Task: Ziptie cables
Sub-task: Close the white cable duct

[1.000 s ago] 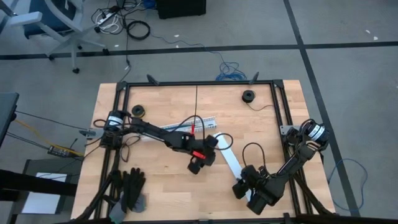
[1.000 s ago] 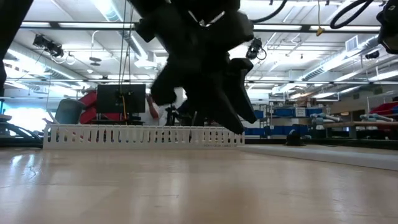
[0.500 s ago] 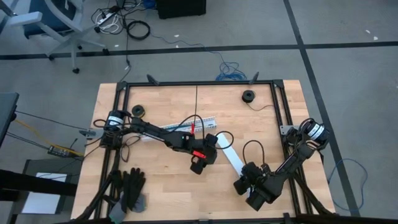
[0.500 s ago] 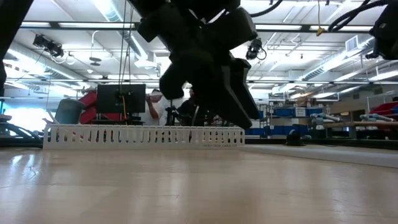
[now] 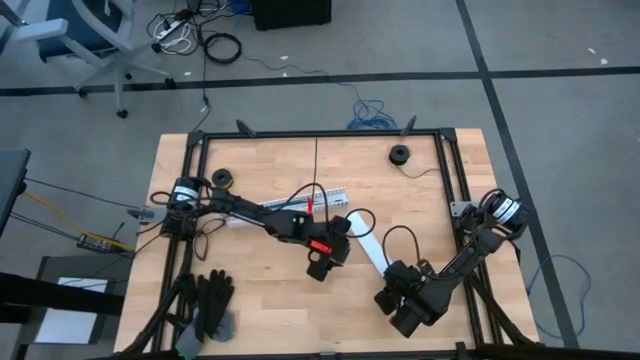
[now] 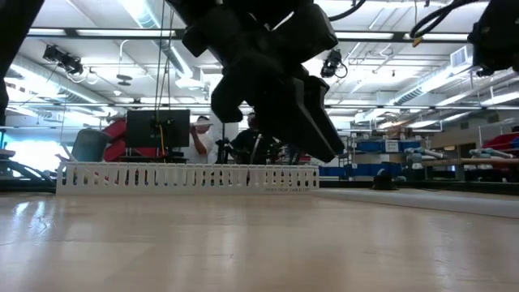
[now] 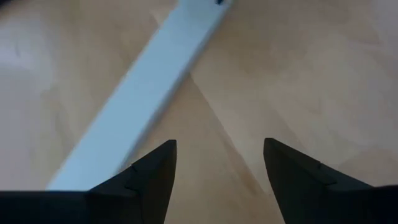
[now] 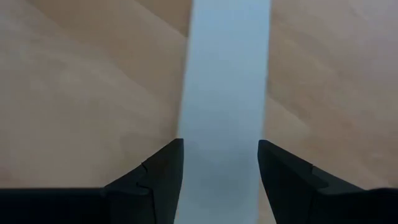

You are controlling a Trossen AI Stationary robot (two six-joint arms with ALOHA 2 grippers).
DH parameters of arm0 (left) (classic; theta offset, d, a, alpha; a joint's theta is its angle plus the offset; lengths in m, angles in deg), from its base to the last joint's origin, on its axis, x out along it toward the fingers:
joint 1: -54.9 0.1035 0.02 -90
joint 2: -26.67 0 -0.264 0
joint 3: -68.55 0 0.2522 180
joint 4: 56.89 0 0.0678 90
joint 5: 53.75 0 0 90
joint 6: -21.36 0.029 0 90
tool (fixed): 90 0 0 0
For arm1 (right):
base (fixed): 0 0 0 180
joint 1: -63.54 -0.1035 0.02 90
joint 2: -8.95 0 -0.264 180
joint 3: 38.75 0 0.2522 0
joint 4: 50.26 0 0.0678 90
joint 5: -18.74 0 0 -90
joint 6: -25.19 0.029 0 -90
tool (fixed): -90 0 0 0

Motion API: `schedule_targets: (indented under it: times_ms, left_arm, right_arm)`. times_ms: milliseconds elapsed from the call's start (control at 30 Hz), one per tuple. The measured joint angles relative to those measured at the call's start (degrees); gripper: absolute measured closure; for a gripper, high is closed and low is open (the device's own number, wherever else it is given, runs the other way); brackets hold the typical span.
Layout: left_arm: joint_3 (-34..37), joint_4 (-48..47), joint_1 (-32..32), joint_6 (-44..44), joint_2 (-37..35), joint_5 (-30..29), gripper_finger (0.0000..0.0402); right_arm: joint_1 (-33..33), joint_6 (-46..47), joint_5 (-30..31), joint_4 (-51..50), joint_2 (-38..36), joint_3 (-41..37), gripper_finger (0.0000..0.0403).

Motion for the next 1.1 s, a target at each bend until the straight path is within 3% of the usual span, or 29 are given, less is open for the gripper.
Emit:
schedule_targets:
  times_ms: [400, 767, 1100]
  left_arm:
    - [0.0, 0.75, 2.0, 2.18, 0.0, 1.22, 0.0184]
    - [0.59, -0.63, 1.74, -4.93, 0.0, 4.47, 0.0184]
    - [0.59, -0.73, 1.48, -8.26, 0.0, 4.48, 0.023]
  right_arm:
    - [-3.28, 7.41, 1.66, -3.66, 0.0, 1.36, 0.0213]
    - [-2.83, 11.33, 1.45, -7.52, 0.0, 1.36, 0.0213]
    - [0.26, 11.13, 0.77, -7.37, 0.0, 1.36, 0.0209]
